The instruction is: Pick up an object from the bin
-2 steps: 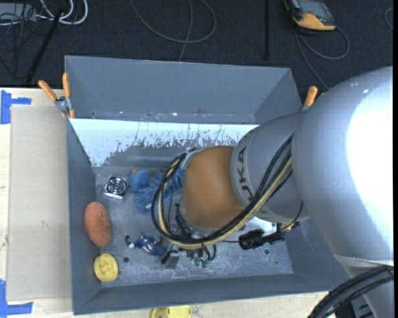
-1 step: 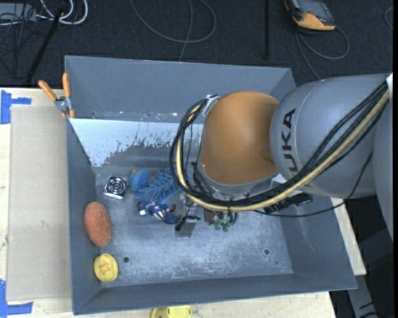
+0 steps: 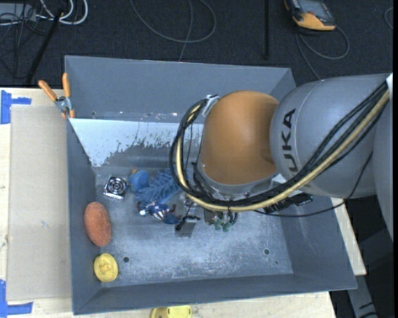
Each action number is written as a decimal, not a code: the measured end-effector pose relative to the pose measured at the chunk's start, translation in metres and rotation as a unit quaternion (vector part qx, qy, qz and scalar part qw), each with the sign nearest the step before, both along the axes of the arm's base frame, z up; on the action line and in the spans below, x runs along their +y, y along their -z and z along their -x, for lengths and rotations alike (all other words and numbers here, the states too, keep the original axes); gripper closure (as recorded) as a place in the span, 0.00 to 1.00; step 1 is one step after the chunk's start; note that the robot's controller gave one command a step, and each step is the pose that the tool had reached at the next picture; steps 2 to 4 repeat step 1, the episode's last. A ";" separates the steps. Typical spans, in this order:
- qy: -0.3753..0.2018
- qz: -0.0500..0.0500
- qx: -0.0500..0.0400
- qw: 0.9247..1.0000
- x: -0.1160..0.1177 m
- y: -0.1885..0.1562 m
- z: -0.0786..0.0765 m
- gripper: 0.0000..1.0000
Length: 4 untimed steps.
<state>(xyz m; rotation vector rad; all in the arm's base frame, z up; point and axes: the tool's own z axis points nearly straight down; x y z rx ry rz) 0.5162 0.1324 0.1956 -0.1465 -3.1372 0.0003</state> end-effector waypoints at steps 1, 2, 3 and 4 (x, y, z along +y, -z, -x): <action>0.002 0.000 -0.001 1.000 0.002 -0.075 -0.029 1.00; 0.002 0.000 -0.001 1.000 0.002 -0.075 -0.029 1.00; 0.002 0.000 -0.001 1.000 0.002 -0.075 -0.029 1.00; 0.002 0.000 -0.001 1.000 0.002 -0.075 -0.029 1.00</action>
Offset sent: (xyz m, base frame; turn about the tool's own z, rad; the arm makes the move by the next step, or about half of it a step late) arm 0.0000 0.0000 0.0000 0.0000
